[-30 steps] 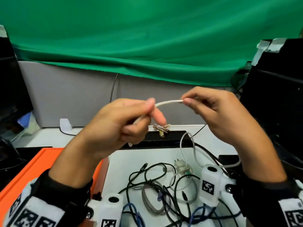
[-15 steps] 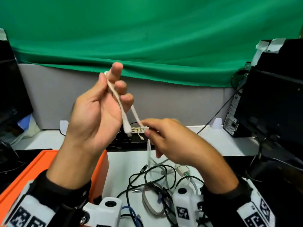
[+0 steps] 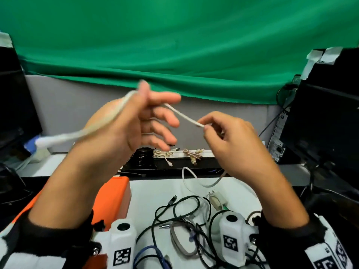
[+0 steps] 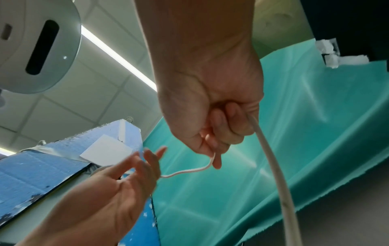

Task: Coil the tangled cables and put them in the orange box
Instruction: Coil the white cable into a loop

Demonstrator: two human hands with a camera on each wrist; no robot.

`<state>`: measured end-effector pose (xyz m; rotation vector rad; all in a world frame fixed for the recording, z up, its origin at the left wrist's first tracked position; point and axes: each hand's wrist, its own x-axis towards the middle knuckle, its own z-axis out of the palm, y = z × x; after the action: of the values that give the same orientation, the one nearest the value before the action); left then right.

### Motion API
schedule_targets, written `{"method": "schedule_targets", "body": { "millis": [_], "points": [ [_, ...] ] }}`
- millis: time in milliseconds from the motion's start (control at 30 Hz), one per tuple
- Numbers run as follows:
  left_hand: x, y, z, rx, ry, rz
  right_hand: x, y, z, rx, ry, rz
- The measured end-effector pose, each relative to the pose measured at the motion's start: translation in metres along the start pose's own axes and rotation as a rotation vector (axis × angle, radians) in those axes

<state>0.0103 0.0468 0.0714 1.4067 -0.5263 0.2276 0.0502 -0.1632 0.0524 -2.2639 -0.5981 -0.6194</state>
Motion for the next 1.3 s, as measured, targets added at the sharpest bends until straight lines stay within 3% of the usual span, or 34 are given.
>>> {"method": "schedule_targets", "body": {
  "millis": [67, 133, 200, 267, 300, 367, 467, 533, 667, 767, 833, 900, 1033, 1100, 1200, 1300],
  "points": [
    [-0.002, 0.007, 0.007, -0.215, 0.062, 0.06, 0.002, 0.004, -0.007, 0.025, 0.089, 0.03],
    [-0.001, 0.008, 0.006, -0.283, 0.213, 0.145, 0.003, 0.009, -0.013, 0.029, 0.14, 0.056],
    [0.002, 0.004, 0.002, -0.196, 0.351, 0.227, 0.005, 0.013, -0.019, 0.028, 0.175, 0.079],
    [0.006, -0.005, -0.004, 0.136, 0.433, 0.289, 0.005, 0.016, -0.023, 0.045, 0.198, 0.092],
    [0.006, -0.011, -0.006, 0.354, 0.42, 0.286, 0.005, 0.015, -0.023, 0.051, 0.202, 0.086],
    [0.007, -0.026, -0.003, 0.637, 0.278, 0.136, 0.003, 0.009, -0.021, 0.073, 0.188, 0.053],
    [0.006, -0.044, 0.015, 0.692, 0.019, -0.17, -0.001, -0.002, -0.013, 0.128, 0.144, 0.008],
    [0.005, -0.054, 0.025, 0.711, -0.027, -0.232, -0.002, -0.006, -0.01, 0.148, 0.157, -0.015],
    [0.007, -0.051, 0.029, 0.418, 0.015, -0.248, 0.002, 0.0, -0.019, 0.166, 0.3, -0.002],
    [0.007, -0.037, 0.022, 0.118, 0.084, -0.264, 0.005, 0.015, -0.028, 0.016, 0.395, 0.128],
    [0.006, -0.034, 0.019, 0.096, 0.101, -0.277, 0.005, 0.018, -0.029, -0.202, 0.38, 0.179],
    [0.006, -0.037, 0.02, 0.153, 0.061, -0.273, 0.0, 0.006, -0.022, -0.316, 0.314, 0.099],
    [0.003, -0.041, 0.027, 0.063, -0.066, -0.304, -0.012, -0.029, 0.004, -0.184, 0.048, -0.131],
    [0.004, -0.038, 0.022, -0.044, -0.078, -0.354, -0.012, -0.028, 0.007, -0.033, 0.008, -0.146],
    [0.005, -0.032, 0.009, -0.114, -0.11, -0.402, -0.007, -0.016, -0.005, -0.013, 0.084, -0.141],
    [0.002, -0.028, 0.004, -0.097, -0.207, -0.353, -0.002, -0.004, -0.017, -0.028, 0.233, -0.108]
  ]
}}
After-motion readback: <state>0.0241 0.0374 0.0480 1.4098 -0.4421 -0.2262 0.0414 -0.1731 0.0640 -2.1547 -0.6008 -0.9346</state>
